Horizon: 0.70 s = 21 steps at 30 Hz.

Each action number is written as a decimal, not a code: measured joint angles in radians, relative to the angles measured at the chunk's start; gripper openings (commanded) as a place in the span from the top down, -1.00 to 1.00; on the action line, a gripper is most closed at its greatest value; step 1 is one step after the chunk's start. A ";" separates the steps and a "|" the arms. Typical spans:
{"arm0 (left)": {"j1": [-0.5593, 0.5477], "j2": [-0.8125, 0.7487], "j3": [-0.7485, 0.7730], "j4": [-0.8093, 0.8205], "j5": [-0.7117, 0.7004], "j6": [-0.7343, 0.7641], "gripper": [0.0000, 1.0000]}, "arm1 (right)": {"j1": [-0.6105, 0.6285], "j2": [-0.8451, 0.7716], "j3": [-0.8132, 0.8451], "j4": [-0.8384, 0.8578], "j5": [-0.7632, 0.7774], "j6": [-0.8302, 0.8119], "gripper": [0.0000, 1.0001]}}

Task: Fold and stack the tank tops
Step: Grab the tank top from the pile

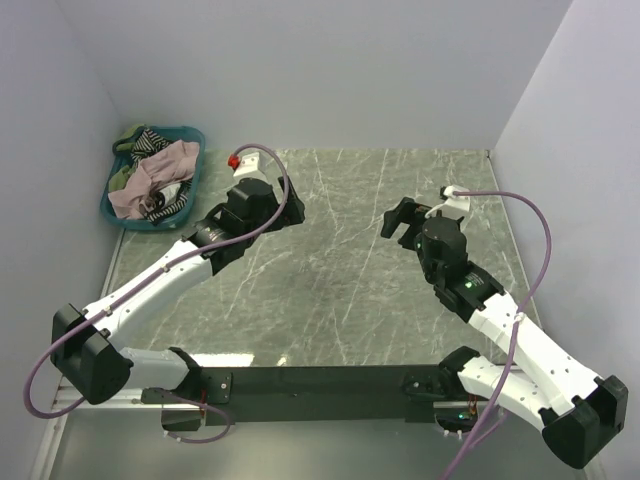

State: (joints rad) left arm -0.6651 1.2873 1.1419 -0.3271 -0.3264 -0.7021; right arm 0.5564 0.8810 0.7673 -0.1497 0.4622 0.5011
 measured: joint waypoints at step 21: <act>0.556 0.376 0.421 -0.166 -0.226 -0.186 -0.89 | 0.000 0.058 0.036 -0.063 -0.114 0.034 -1.00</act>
State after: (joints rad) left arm -0.1089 1.6634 1.5627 -0.4931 -0.5522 -0.8879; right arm 0.5568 0.9394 0.8036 -0.2127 0.3481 0.5354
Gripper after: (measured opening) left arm 0.957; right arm 0.999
